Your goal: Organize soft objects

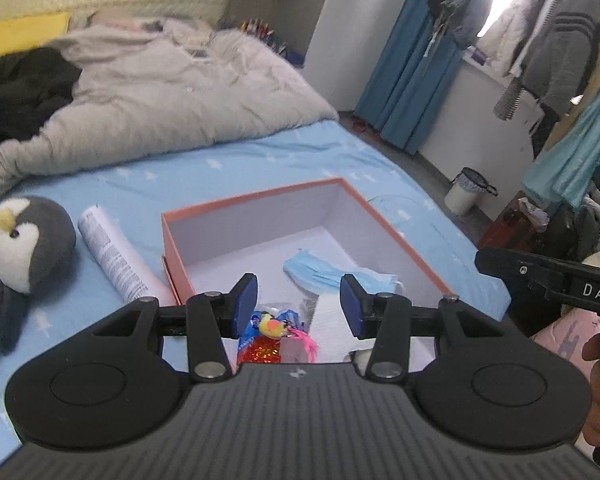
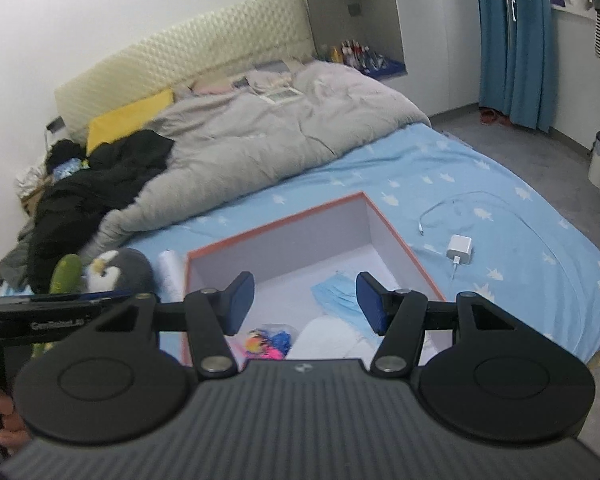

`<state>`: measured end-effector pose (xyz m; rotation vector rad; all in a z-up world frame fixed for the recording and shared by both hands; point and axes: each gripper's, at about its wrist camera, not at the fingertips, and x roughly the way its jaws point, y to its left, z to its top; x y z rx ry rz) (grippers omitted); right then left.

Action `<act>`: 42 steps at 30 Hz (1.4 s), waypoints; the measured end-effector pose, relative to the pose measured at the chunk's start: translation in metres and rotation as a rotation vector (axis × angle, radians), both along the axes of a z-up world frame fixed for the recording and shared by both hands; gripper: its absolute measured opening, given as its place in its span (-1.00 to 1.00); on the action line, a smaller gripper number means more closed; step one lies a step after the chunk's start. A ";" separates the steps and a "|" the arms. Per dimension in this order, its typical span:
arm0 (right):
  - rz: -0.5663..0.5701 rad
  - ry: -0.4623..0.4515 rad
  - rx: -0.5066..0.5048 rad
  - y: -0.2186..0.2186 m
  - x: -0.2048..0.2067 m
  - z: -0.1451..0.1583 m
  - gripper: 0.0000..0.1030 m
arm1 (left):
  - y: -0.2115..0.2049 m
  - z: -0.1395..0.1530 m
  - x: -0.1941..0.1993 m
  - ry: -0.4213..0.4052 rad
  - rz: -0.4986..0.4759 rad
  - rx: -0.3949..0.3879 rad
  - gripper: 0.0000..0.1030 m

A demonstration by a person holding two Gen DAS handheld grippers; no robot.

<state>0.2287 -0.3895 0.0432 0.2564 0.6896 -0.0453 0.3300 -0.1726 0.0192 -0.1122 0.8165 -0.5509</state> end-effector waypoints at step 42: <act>-0.017 -0.035 -0.019 0.054 -0.142 0.007 0.15 | 0.049 0.032 -0.160 -0.081 0.032 0.019 0.01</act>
